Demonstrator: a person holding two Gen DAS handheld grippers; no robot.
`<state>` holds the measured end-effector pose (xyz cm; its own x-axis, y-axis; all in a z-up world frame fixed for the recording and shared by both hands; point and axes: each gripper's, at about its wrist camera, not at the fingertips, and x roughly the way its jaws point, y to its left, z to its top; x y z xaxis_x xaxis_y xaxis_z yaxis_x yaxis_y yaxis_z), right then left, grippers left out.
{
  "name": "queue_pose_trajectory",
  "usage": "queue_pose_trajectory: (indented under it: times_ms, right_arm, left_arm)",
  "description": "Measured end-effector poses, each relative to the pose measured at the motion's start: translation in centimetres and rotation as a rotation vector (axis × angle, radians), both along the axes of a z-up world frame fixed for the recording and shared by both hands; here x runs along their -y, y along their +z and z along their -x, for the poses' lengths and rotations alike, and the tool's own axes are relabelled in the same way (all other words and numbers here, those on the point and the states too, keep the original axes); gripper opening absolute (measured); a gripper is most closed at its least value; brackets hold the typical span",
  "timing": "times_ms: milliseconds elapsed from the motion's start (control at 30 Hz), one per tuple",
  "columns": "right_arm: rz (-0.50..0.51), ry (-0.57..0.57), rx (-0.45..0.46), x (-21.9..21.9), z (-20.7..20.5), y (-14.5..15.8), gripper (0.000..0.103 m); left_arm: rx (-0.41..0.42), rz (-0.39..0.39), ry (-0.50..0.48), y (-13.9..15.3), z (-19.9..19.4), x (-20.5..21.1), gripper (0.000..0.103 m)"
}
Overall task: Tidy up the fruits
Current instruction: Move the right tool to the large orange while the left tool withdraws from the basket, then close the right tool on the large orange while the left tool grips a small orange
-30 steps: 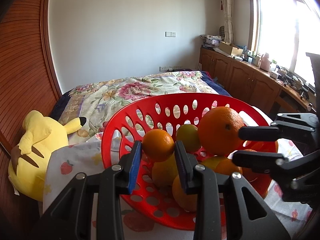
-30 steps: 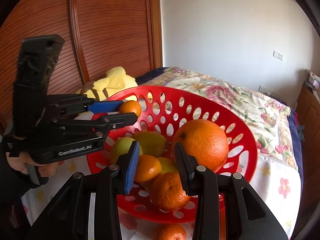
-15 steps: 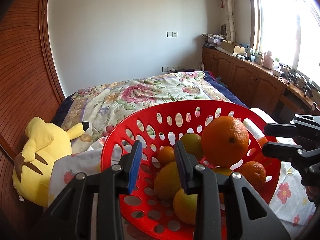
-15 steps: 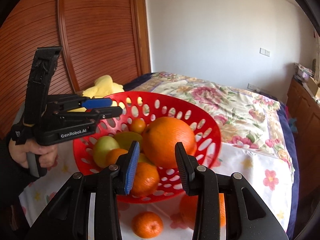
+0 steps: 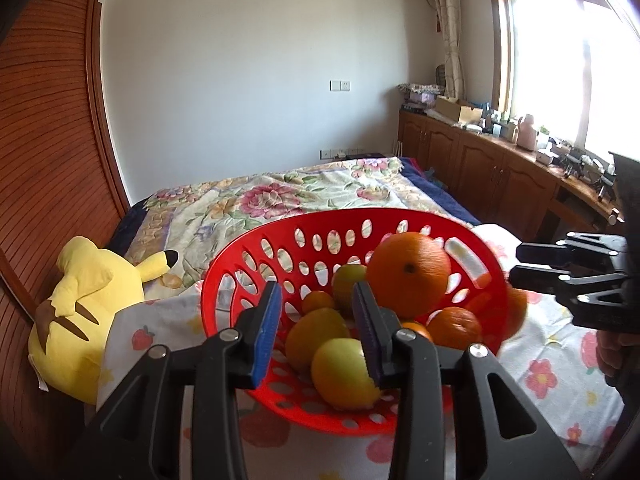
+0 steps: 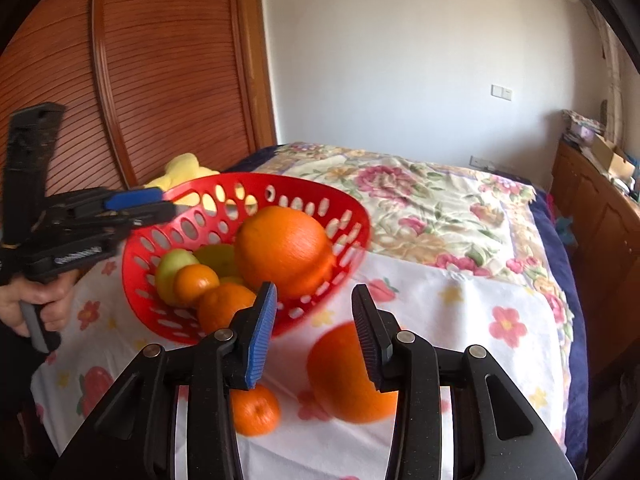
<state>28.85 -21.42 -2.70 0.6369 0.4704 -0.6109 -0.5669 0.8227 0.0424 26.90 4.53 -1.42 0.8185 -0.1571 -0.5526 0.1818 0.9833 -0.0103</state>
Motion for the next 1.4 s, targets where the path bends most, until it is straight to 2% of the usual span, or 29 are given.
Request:
queue_pose_trajectory:
  times_ms: [133, 300, 467, 567, 667, 967, 1033, 1100, 1400]
  right_arm:
    - [0.007, -0.031, -0.016, 1.6, 0.2, -0.6, 0.043]
    - [0.028, -0.059, -0.039, 2.5, 0.0, -1.8, 0.049]
    - [0.036, -0.084, -0.055, 3.1, -0.6, -2.8, 0.071]
    - [0.048, -0.087, -0.062, 3.1, -1.0, -3.3, 0.076]
    - [0.052, -0.079, -0.072, 2.8, -1.3, -3.7, 0.080]
    - [0.080, -0.043, -0.110, 1.7, -2.4, -5.0, 0.088]
    - [0.089, -0.029, -0.125, 1.5, -2.6, -5.3, 0.089]
    - [0.090, -0.023, -0.134, 1.3, -2.6, -5.5, 0.090]
    - [0.131, 0.002, -0.144, 0.6, -2.3, -5.8, 0.092]
  left_arm:
    - [0.020, 0.016, 0.010, 0.2, 2.3, -0.3, 0.042]
    - [0.006, 0.047, 0.020, -0.4, 4.7, -0.5, 0.045]
    - [-0.005, 0.061, 0.024, -0.9, 6.4, -0.6, 0.050]
    - [-0.016, 0.074, 0.021, -1.3, 7.0, -0.3, 0.055]
    - [-0.036, 0.078, 0.011, -2.1, 7.1, 0.2, 0.055]
    - [-0.061, 0.078, 0.001, -3.1, 7.5, 1.7, 0.057]
    - [-0.064, 0.077, -0.001, -3.3, 7.5, 2.0, 0.059]
    - [-0.067, 0.080, -0.007, -3.5, 7.6, 2.4, 0.066]
    - [-0.087, 0.069, -0.027, -4.3, 7.7, 4.0, 0.066]
